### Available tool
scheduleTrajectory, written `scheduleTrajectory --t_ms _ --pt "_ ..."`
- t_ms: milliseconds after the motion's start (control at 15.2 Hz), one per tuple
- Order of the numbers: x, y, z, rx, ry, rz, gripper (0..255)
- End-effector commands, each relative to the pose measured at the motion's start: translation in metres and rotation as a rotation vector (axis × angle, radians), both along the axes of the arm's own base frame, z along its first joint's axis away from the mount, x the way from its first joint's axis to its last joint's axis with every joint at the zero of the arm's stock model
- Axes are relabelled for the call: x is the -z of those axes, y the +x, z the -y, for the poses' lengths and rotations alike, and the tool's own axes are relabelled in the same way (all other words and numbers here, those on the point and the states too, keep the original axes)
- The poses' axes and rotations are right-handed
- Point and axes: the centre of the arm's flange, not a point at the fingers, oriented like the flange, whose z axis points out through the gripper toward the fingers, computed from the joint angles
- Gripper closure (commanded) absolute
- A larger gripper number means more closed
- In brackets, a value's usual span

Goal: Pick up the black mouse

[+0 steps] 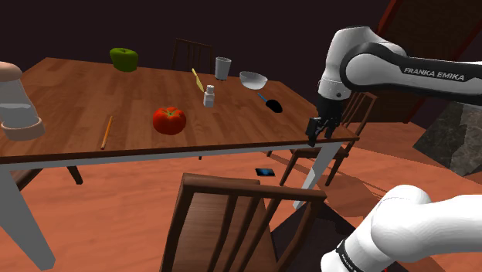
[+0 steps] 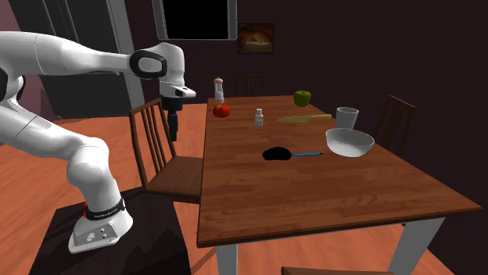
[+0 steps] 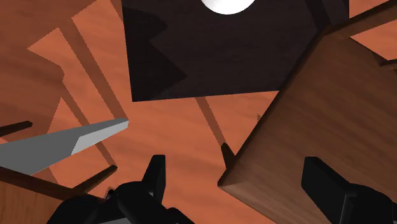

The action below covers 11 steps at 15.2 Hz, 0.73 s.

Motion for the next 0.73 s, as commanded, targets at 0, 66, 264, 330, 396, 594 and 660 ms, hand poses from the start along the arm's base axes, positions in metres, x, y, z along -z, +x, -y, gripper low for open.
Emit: scheduleTrajectory --t_ms 0,66,264,330,396,594,660 --pt "0.000 0.000 0.000 0.000 0.000 0.000 0" --pt "0.001 0.011 0.007 0.000 0.000 0.004 0" --pt "0.004 0.043 0.027 0.001 0.002 0.014 0" --pt "0.005 0.054 0.034 0.001 0.002 0.018 0" --pt "0.006 0.065 0.040 0.001 0.002 0.021 0" --pt "0.008 0.097 0.060 0.001 0.003 0.032 0" --pt "0.009 0.108 0.067 0.001 0.004 0.035 0"
